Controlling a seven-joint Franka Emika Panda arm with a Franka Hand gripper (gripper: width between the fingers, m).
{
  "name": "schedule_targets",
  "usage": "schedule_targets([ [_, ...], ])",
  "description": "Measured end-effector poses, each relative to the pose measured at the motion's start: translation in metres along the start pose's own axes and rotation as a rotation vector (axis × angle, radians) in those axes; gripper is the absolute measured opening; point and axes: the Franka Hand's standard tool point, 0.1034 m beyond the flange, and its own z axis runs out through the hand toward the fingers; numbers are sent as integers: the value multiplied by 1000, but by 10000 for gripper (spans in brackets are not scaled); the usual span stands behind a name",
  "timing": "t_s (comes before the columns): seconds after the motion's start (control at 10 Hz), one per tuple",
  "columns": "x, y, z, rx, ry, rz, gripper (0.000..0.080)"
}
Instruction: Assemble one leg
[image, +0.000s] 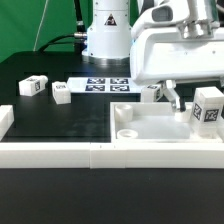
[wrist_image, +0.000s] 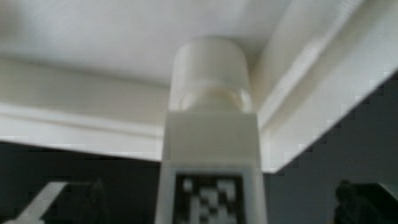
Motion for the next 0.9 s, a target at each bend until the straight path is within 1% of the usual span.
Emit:
schedule_targets([
  [0.1,5,1,-4,0,0,0,649],
  [0.3,1,-1,-1,9,-33,-1,649],
  [0.4,-1,-3,1,20,-78,1,649],
  [0.5,-3,-5,5,34,-154,12,649],
  [0.6,-4,-6,7,50,-260,15,649],
  [0.7,0,-3,7,60,-339,15,649],
  [0.8,1,-2,8,68,-389,16,649],
  [0.9,-6,-4,5,87,-505,12,649],
])
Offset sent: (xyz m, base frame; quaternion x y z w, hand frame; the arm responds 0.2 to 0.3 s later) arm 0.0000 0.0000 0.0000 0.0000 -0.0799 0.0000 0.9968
